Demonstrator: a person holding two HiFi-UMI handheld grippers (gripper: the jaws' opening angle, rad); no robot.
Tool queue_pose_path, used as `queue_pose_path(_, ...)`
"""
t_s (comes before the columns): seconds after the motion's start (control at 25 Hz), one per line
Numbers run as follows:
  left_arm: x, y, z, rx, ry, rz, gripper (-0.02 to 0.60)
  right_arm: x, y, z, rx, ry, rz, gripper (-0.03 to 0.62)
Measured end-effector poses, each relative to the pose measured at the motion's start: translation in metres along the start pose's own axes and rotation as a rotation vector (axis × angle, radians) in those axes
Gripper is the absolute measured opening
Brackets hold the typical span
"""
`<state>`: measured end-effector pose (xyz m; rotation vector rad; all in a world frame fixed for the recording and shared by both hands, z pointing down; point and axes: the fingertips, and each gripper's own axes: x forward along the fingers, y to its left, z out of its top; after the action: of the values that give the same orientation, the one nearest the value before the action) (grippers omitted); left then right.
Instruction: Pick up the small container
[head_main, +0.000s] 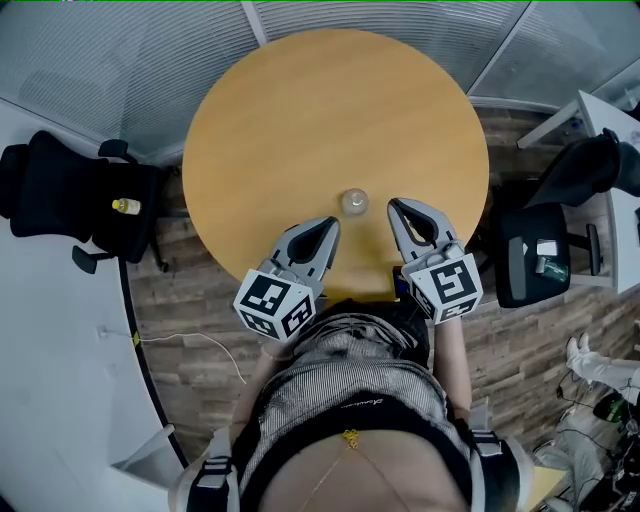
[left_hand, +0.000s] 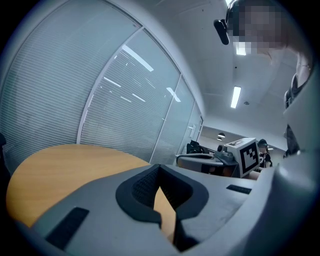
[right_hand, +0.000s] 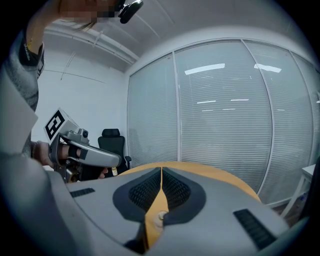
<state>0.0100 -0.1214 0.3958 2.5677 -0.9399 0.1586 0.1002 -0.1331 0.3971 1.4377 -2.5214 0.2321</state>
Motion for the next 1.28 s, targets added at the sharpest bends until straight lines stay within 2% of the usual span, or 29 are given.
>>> queue_pose_path(0.36,0.004,0.001,-0.006,-0.003,0.029,-0.025,0.003,0.013,0.007,-0.006,0.015,-0.005,0.02,0.021)
queue_pose_path(0.68,0.003,0.008,-0.01,-0.059,0.034,-0.03,0.003,0.034,0.005,-0.024,-0.003,0.021,0.02,0.021)
queue_pose_path(1.08,0.003,0.017,-0.016,-0.074,0.059,-0.017,0.004,0.058,-0.002,-0.07,-0.004,0.133,0.012,0.02)
queue_pose_path(1.28,0.006,0.018,-0.017,-0.086,0.062,-0.023,0.003,0.066,-0.002,-0.088,0.028,0.17,0.017,0.02)
